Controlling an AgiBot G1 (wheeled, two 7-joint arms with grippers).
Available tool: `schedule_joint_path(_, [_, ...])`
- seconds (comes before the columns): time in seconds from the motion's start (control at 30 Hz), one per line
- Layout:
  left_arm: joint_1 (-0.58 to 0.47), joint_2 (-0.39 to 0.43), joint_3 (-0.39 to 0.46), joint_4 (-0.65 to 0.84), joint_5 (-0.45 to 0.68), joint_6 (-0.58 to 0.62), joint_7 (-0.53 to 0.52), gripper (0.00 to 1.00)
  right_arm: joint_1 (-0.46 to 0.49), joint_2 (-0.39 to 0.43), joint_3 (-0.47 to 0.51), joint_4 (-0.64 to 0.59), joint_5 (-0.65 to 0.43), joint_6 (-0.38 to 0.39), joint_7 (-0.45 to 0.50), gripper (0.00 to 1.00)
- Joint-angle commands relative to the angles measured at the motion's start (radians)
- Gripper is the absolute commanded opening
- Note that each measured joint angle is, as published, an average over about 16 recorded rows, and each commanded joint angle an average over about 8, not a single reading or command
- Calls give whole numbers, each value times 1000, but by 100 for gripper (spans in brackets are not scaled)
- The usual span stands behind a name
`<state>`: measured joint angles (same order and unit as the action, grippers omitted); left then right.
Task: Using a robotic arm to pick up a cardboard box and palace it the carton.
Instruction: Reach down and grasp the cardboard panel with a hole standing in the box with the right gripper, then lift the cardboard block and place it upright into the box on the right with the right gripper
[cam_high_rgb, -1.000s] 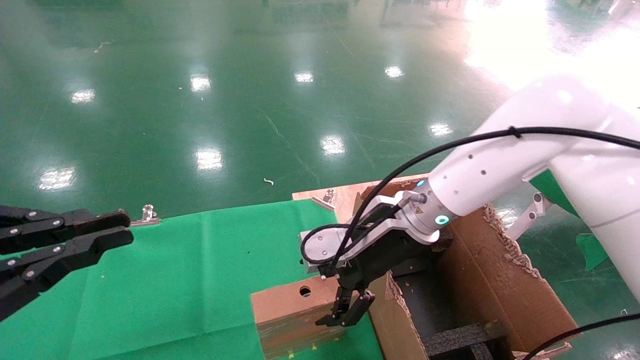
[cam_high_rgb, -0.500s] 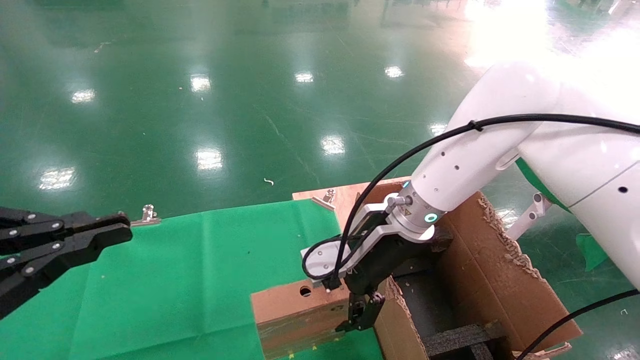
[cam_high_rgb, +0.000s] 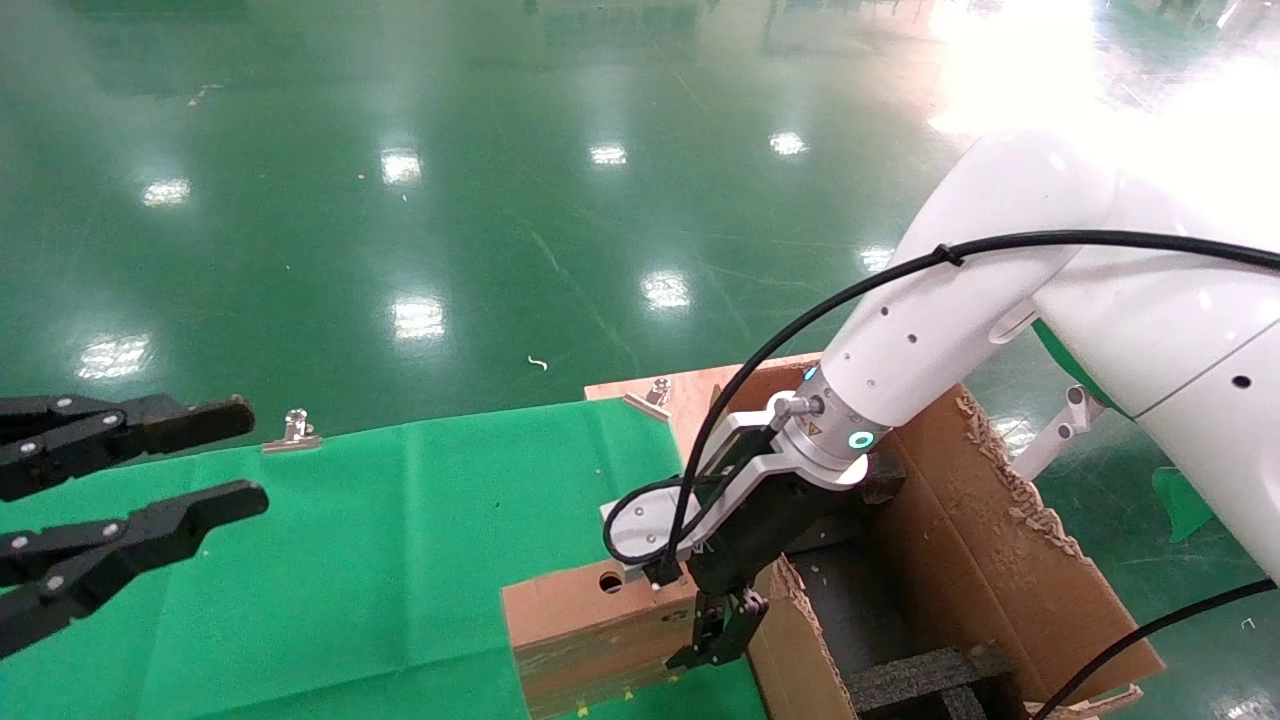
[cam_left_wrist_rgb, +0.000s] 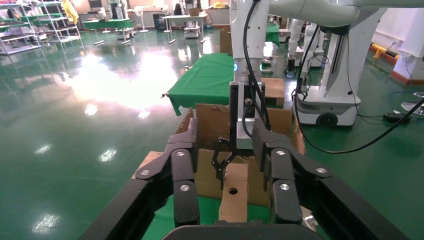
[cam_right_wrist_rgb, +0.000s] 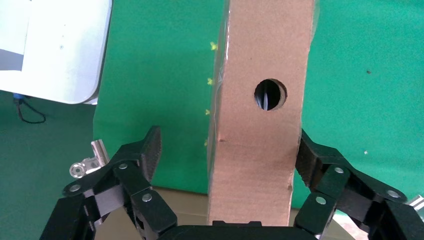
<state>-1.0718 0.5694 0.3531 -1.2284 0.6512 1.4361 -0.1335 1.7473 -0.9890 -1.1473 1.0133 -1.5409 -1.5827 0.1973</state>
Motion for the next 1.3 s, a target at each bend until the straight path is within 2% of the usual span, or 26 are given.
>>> schedule_joint_path(0.03, [0,0,0,0,0,0,0,100,-1,1,3,1,0,1,1,0])
schedule_joint_path(1.0, [0,0,0,0,0,0,0,100,-5,7,16,1,11,10,11,0])
schedule_joint_path(1.13, [0,0,0,0,0,0,0,100,22,13,25,-18,40,15,23,0])
schedule_joint_path(1.3, [0,0,0,0,0,0,0,100,111,28,37,-63,83,6,21,0])
